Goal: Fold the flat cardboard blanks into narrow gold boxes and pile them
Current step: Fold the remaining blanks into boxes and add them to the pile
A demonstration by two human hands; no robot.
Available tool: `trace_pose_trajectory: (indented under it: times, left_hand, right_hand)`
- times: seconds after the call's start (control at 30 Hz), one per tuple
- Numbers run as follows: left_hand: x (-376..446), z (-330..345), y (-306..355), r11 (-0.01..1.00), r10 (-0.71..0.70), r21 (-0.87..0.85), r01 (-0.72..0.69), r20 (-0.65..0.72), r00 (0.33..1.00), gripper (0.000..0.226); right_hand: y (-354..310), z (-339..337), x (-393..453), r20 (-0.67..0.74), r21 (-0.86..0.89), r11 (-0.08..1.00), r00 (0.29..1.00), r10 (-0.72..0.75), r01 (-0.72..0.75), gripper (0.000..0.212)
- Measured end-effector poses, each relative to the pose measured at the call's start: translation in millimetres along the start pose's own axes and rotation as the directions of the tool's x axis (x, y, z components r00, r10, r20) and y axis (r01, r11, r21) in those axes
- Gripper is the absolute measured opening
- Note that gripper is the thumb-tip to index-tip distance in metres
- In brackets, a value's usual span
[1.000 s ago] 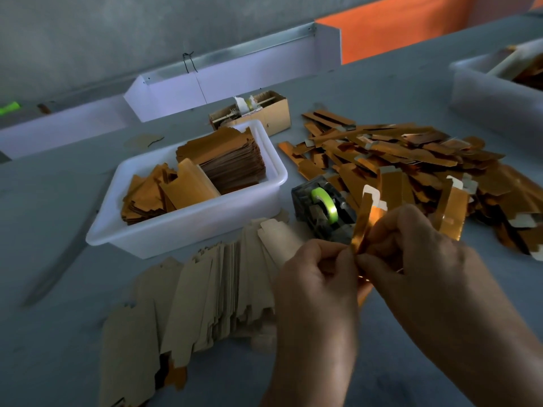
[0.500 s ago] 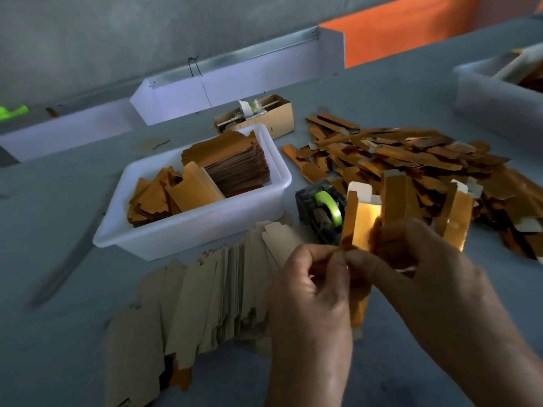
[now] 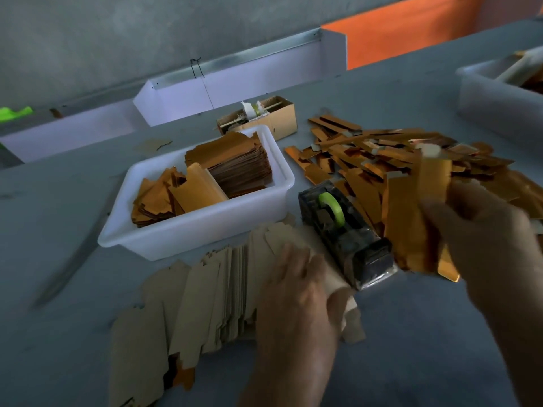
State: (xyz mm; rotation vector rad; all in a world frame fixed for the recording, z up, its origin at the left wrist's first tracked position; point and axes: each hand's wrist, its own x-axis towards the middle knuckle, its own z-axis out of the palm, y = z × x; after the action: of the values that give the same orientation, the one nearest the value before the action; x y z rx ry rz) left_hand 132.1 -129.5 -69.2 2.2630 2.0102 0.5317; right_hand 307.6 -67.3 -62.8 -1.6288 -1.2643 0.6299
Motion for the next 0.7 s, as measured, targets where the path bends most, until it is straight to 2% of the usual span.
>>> trace_pose_trajectory:
  times: [0.07, 0.1, 0.13, 0.23, 0.33, 0.4, 0.43, 0.47, 0.53, 0.57, 0.63, 0.67, 0.7]
  left_hand:
    - [-1.6, 5.0, -6.2, 0.978, 0.046, 0.192, -0.078, 0.165, 0.985, 0.064]
    - [-1.3, 5.2, -7.0, 0.962, 0.029, 0.259, -0.083, 0.204, 0.978, 0.066]
    - [-2.7, 7.7, -6.7, 0.953, 0.037, 0.289, -0.09, 0.184, 0.982, 0.064]
    - [-5.0, 17.5, -7.2, 0.961, 0.083, 0.256, -0.102, 0.085, 0.993, 0.051]
    - [-5.8, 24.0, -10.0, 0.974, 0.118, 0.199, -0.111, -0.027, 0.993, 0.036]
    - [-9.0, 23.4, -10.9, 0.979, 0.156, 0.161, -0.128, -0.171, 0.973, 0.018]
    - [-11.0, 20.7, -9.8, 0.986, 0.145, 0.116, -0.119, -0.25, 0.957, 0.02]
    - [-12.4, 18.1, -10.1, 0.992, 0.127, 0.068, -0.111, -0.323, 0.938, 0.033]
    - [-16.2, 14.1, -10.8, 0.992, 0.101, -0.021, -0.124, -0.464, 0.88, 0.042]
    - [-18.8, 11.6, -9.9, 0.988, 0.093, -0.06, -0.143, -0.506, 0.858, 0.037]
    - [-21.8, 9.4, -8.9, 0.969, 0.122, -0.109, -0.22, -0.565, 0.816, 0.03]
    - [-24.1, 10.1, -7.4, 0.96, 0.162, -0.096, -0.264, -0.58, 0.799, 0.028]
    - [-26.5, 10.9, -5.8, 0.95, 0.207, -0.072, -0.304, -0.585, 0.784, 0.028]
  right_hand:
    - [9.9, -3.3, 16.0, -0.126, -0.077, 0.995, 0.991, 0.049, -0.059, 0.045]
    - [15.1, -3.3, 18.1, -0.171, -0.107, 0.99, 0.983, 0.067, -0.087, 0.056]
    - [18.3, -2.2, 15.5, -0.2, -0.138, 0.987, 0.978, 0.058, -0.087, 0.059]
    - [28.4, 3.3, -4.1, -0.252, -0.205, 0.979, 0.965, -0.069, 0.016, 0.05]
    - [30.4, 7.2, -27.7, -0.193, -0.169, 0.98, 0.971, -0.141, 0.108, 0.035]
    - [24.4, 6.6, -40.9, -0.131, -0.097, 0.989, 0.984, -0.123, 0.11, 0.021]
    - [19.3, 5.7, -47.0, -0.09, -0.052, 0.994, 0.991, -0.102, 0.098, 0.012]
    - [13.2, 5.4, -53.0, -0.023, 0.001, 0.998, 0.998, -0.066, 0.066, 0.007]
    - [2.4, 6.4, -63.5, 0.22, 0.124, 0.99, 0.975, 0.039, -0.067, 0.022]
    - [-1.8, 8.1, -66.5, 0.369, 0.187, 0.966, 0.924, 0.102, -0.181, 0.032]
    - [-8.5, 11.9, -69.0, 0.646, 0.285, 0.833, 0.737, 0.199, -0.475, 0.043]
    - [-11.9, 13.8, -70.2, 0.726, 0.335, 0.731, 0.657, 0.201, -0.594, 0.042]
    - [-13.7, 15.9, -70.6, 0.759, 0.387, 0.638, 0.623, 0.189, -0.665, 0.038]
